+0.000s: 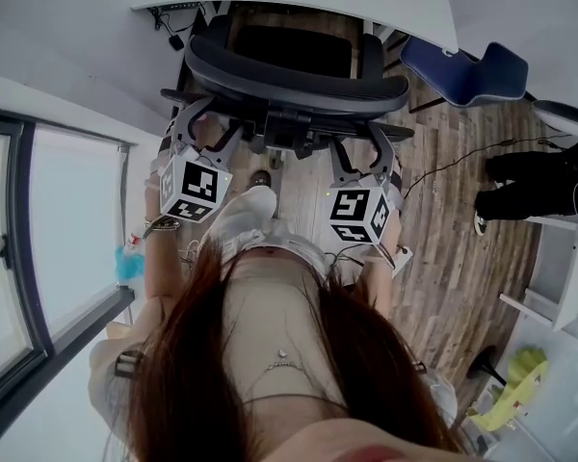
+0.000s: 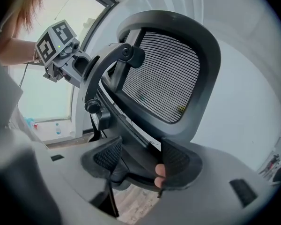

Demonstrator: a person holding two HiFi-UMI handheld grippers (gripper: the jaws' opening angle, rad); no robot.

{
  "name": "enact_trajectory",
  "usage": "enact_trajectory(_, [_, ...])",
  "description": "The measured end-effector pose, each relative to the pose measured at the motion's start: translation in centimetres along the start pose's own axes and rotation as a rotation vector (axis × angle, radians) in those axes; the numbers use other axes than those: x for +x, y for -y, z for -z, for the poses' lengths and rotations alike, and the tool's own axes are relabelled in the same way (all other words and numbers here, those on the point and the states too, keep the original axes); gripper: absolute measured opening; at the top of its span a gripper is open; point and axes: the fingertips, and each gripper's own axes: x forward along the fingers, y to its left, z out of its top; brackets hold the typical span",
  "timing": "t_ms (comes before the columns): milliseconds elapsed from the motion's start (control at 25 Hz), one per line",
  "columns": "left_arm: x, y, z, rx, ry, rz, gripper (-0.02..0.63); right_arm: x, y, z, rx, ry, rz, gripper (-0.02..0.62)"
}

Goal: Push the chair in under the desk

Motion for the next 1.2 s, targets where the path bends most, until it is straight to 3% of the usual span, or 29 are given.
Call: enact_trajectory(1200, [4.4, -4.5, -0.2, 0.032, 0.022, 0.020, 0.244, 5.2, 1.9, -2.0, 0.017, -0.024, 0.038, 0.265])
